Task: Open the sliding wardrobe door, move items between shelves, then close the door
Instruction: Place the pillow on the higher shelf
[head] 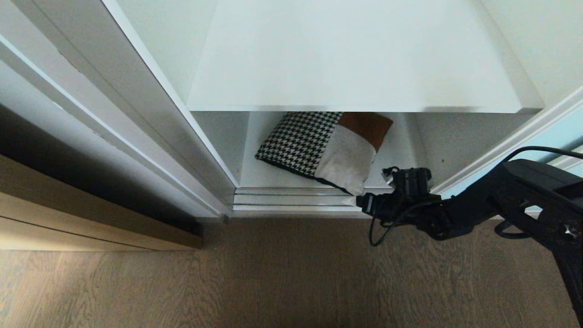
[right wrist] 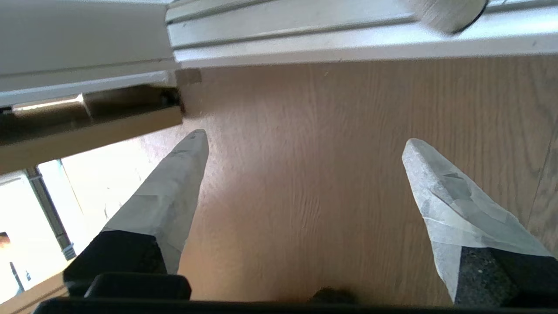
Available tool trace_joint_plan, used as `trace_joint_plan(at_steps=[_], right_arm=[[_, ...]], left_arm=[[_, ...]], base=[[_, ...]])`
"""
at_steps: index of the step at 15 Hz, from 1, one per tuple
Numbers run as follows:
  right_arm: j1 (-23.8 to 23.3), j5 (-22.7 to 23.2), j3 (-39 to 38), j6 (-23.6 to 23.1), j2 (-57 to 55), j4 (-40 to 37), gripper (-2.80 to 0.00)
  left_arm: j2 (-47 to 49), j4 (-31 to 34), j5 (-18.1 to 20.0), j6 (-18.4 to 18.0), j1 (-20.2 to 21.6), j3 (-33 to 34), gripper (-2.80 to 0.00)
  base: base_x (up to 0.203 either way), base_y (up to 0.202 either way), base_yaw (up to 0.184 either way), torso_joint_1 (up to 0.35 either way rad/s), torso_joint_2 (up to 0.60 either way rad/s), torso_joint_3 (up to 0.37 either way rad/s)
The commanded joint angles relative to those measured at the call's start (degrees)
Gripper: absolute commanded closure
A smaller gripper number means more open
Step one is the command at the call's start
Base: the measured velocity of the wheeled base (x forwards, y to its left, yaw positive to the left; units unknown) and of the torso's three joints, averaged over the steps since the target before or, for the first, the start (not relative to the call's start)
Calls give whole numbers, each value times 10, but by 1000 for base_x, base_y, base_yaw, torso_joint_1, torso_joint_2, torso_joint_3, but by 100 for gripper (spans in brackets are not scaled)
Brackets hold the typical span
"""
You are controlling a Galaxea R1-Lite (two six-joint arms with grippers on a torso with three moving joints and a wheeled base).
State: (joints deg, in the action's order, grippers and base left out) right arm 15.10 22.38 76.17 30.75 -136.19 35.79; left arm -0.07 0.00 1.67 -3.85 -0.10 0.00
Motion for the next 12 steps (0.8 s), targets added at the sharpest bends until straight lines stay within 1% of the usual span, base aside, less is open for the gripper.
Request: trace_joint_plan(at_steps=[1, 5, 7, 11, 12], right_arm=[[-4, 1, 37, 1, -28, -8, -280], [-5, -3, 128, 4, -68, -38, -280], [-5, -5, 167, 4, -78, -72, -280], [-6, -6, 198, 4, -91, -82, -280], [-14, -7, 203, 4, -92, -87, -280]], left_arm=[[1, 0, 0, 0, 0, 1, 0], [1, 0, 0, 0, 0, 1, 0], [1, 0, 0, 0, 0, 1, 0], [1, 0, 0, 0, 0, 1, 0], [1, 0, 0, 0, 0, 1, 0]], base=[[0, 0, 0, 0, 0, 0], [0, 0, 0, 0, 0, 0], [0, 0, 0, 0, 0, 0], [0, 0, 0, 0, 0, 0], [0, 0, 0, 0, 0, 0]])
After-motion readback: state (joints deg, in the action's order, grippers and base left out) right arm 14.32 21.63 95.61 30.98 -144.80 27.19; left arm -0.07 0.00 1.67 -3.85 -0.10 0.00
